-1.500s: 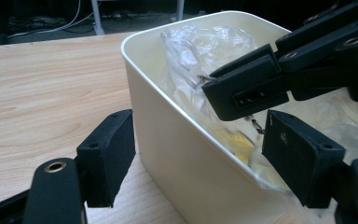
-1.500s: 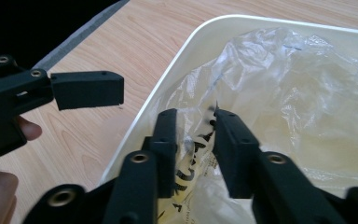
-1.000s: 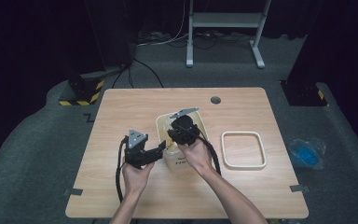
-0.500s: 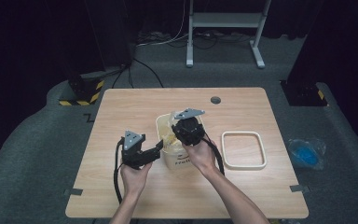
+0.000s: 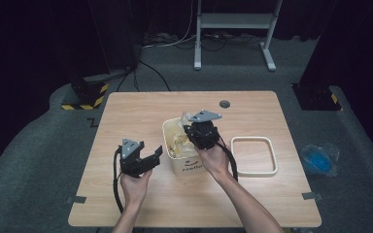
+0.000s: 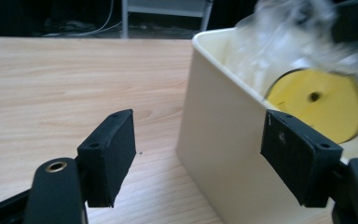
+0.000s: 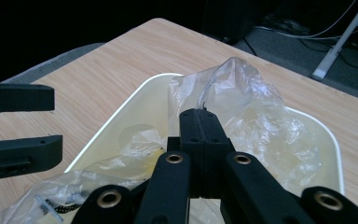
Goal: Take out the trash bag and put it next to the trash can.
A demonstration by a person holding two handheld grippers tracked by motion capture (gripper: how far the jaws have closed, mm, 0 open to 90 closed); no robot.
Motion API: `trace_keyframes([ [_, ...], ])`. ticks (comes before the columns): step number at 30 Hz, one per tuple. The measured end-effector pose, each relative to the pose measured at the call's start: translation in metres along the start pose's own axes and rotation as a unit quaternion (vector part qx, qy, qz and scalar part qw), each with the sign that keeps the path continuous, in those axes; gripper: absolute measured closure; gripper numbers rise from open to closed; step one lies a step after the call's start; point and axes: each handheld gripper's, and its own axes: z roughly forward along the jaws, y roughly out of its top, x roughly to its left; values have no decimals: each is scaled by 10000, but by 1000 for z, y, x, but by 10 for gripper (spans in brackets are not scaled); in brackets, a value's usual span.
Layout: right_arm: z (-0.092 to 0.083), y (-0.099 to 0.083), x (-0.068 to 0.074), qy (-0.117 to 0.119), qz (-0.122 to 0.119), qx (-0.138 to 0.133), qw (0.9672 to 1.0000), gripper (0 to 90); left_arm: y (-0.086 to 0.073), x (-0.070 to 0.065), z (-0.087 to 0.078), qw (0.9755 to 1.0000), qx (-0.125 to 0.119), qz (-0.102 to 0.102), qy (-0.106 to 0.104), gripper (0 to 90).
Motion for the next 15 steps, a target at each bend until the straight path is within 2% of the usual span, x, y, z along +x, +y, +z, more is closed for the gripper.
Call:
trace_keyframes([
  [6, -6, 0, -2, -56, -27, -160, 9999, 900, -15, 13, 10, 9993, 268, -93, 257, 264],
  [11, -10, 0, -4, -71, -7, -246, 9997, 900, -27, 23, 20, 9969, 584, -83, 516, 265],
  [15, -14, 2, -6, -66, 9, -325, 9995, 900, -35, 28, 25, 9951, 695, -55, 704, 275],
])
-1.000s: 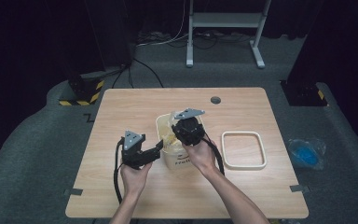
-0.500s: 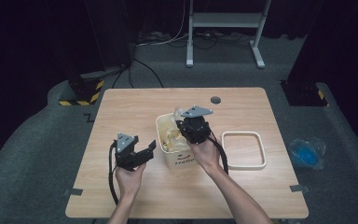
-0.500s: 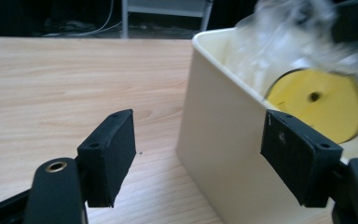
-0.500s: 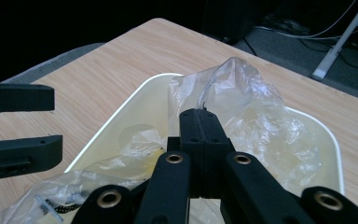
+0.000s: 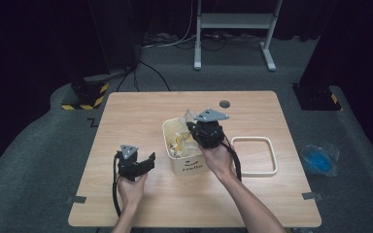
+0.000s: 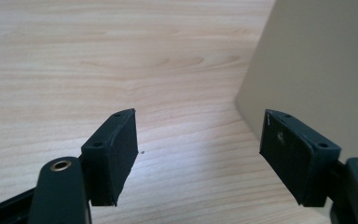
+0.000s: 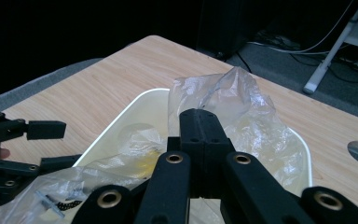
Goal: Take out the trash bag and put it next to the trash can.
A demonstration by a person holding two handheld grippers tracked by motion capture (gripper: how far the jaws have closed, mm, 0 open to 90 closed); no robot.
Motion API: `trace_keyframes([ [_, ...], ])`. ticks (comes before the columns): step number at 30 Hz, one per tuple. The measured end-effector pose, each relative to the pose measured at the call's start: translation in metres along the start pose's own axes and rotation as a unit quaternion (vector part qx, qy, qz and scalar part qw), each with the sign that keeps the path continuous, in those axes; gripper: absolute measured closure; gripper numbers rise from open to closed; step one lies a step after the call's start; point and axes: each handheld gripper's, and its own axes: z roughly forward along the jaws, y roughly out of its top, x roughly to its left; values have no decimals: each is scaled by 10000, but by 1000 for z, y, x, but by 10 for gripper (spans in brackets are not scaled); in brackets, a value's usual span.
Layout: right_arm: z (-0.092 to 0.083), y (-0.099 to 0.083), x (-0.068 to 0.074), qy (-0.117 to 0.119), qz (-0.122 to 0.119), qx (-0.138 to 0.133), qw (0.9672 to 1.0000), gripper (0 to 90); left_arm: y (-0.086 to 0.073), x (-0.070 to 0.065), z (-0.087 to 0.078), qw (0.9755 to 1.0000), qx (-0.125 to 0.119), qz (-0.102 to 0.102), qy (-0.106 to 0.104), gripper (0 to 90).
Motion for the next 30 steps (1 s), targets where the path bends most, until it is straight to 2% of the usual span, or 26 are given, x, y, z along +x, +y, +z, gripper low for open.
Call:
trace_keyframes([
  [3, -3, 2, 0, 1, -10, -61, 10000, 900, -4, 2, 6, 9998, 149, 44, 153, 276],
  [6, -6, 4, -1, 15, -19, -123, 9999, 900, -8, 4, 10, 9995, 173, 53, 249, 280],
  [16, -15, 7, -9, 20, 101, -320, 9994, 900, -18, 11, 22, 9973, 465, 125, 547, 282],
  [30, -31, 17, -11, -45, 40, -576, 9983, 900, -26, 12, 31, 9951, 664, 197, 704, 284],
])
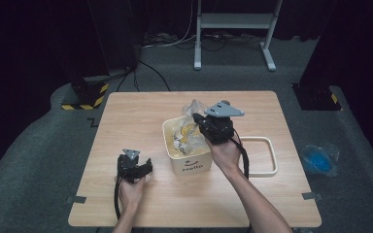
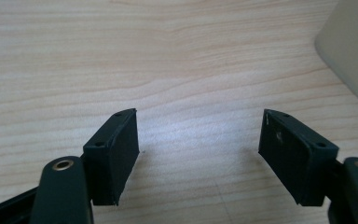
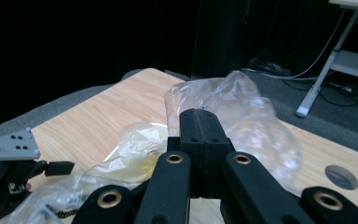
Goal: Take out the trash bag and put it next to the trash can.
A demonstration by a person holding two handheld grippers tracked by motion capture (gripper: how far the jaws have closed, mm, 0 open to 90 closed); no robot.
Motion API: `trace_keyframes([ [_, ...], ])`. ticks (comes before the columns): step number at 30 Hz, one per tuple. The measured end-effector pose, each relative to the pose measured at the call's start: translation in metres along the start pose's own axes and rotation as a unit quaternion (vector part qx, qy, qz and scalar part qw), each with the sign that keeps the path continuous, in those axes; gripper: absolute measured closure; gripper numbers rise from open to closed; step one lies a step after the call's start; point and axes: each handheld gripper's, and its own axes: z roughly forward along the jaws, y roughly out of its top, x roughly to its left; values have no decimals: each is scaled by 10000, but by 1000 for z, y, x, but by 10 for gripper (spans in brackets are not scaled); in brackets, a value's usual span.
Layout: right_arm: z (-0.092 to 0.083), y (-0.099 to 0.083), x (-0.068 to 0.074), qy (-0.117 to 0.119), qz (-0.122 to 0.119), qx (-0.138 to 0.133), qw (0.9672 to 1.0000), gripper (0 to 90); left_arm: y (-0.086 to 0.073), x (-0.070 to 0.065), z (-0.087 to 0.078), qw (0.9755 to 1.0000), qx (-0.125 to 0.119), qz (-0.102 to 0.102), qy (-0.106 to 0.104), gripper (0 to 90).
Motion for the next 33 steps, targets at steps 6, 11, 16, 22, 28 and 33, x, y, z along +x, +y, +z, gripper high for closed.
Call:
trace_keyframes([
  [6, -4, 4, -2, -27, -29, -88, 10000, 900, -4, 1, 1, 10000, -33, -45, 1, 286],
  [11, -8, 7, -3, -44, -50, -188, 9998, 900, -5, 0, 2, 10000, -69, -24, 36, 280],
  [16, -13, 11, -5, -68, -65, -277, 9996, 900, -4, 0, 2, 10000, -47, -34, 37, 271],
  [22, -18, 13, -11, -83, 71, -402, 9991, 900, -4, 0, 2, 10000, -55, -49, 56, 263],
  [28, -24, 19, -13, -108, 42, -501, 9987, 900, -4, 0, 2, 10000, -46, -37, 76, 261],
  [33, -28, 22, -17, -160, 78, -547, 9983, 900, -4, 0, 2, 10000, -44, -39, 72, 259],
])
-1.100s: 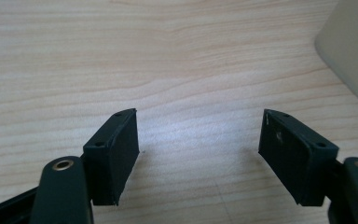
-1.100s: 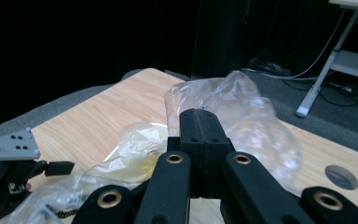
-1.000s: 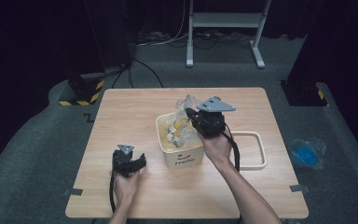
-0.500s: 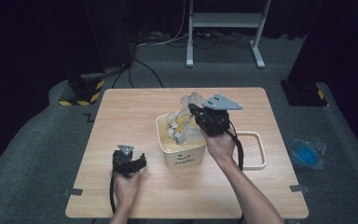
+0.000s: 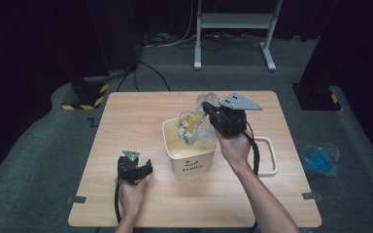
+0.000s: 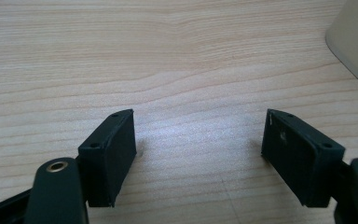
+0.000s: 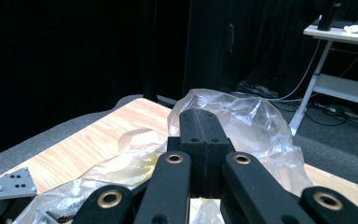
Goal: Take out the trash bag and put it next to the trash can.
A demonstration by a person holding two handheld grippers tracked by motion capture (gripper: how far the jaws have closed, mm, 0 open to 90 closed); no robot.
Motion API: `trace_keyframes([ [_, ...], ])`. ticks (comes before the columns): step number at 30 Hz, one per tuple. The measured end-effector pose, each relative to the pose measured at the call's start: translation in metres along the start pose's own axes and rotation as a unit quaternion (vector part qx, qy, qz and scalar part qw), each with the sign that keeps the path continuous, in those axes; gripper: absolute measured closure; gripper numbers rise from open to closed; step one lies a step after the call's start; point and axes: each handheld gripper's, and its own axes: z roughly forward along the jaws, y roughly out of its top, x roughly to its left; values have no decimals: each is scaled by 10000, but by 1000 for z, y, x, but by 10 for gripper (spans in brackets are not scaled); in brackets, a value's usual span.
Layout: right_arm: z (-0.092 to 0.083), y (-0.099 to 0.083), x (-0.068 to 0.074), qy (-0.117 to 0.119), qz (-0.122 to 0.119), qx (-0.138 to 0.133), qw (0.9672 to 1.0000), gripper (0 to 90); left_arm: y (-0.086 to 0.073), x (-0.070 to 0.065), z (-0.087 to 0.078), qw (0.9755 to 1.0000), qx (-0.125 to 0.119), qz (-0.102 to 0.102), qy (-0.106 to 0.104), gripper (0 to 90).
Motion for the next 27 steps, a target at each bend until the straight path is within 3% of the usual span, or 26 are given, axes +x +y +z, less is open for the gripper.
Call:
trace_keyframes([
  [16, -15, 6, -20, -225, 221, -188, 9993, 900, 0, -1, 0, 10000, 6, -15, 24, 257],
  [27, -24, 1, -38, -430, 352, -216, 9982, 900, 0, -1, 0, 10000, -6, 8, 37, 257],
])
